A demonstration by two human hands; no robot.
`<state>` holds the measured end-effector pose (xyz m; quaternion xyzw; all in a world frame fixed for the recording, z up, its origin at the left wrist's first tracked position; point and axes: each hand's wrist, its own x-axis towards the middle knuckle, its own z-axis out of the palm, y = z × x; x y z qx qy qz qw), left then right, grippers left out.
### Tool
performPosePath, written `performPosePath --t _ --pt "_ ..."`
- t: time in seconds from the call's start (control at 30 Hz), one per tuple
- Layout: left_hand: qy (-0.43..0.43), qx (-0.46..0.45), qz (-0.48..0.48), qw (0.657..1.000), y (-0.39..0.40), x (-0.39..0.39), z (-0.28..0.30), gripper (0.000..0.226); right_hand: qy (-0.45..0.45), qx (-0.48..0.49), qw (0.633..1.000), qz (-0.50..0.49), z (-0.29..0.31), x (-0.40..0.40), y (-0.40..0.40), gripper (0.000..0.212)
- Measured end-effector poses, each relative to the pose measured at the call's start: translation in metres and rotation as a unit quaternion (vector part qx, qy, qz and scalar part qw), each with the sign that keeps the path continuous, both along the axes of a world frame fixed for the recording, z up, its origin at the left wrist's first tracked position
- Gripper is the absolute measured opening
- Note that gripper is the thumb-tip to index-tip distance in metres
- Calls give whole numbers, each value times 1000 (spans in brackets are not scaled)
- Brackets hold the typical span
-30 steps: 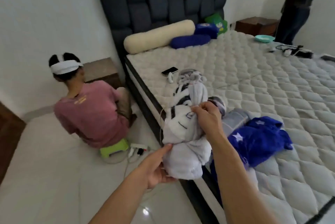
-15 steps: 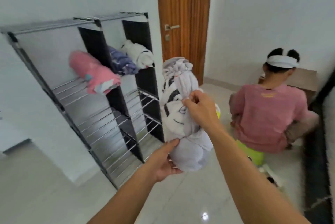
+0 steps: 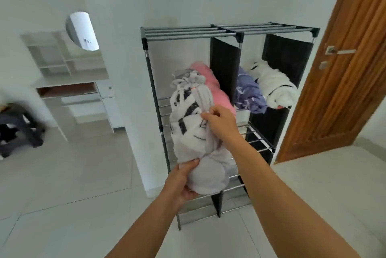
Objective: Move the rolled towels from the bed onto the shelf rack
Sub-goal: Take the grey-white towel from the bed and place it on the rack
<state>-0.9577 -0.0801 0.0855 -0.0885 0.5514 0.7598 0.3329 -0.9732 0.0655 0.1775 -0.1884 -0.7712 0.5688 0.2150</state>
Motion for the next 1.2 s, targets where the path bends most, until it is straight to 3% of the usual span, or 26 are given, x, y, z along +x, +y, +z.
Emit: performPosePath --t 0.1,0.2,0.3,0.47,0.6,0.7,0.77,0.83,0.97,1.1,1.2 --pt "44 -30 74 996 14 -36 8 52 5 -102 995 10 -8 -55 21 30" --pt "81 -49 145 985 21 -64 23 34 -3 -191 980 50 -10 -104 34 28" --pt "128 -74 187 971 25 -87 35 25 -20 -235 968 82 -11 -144 38 13" --pt "196 -124 157 960 35 -125 44 45 -74 -160 980 88 -6 -183 48 35" --pt "212 -136 123 960 41 -143 43 51 -130 -64 980 134 -18 -188 41 34" --pt "231 -203 110 945 33 -146 43 56 -126 -22 981 148 -23 -190 39 37" --pt "216 -225 92 946 28 -143 40 62 -123 18 981 146 -25 -190 39 43" --pt "143 -220 70 962 26 -141 36 73 -136 48 978 153 -28 -191 38 58" --pt "-8 -129 5 992 24 -147 31 71 -163 79 966 186 -31 -191 34 89" --pt "-26 -16 28 999 30 -155 32 47 -170 83 964 189 -31 -192 30 95" --pt "-2 -13 53 998 35 -159 36 39 -170 64 969 167 -32 -193 33 93"
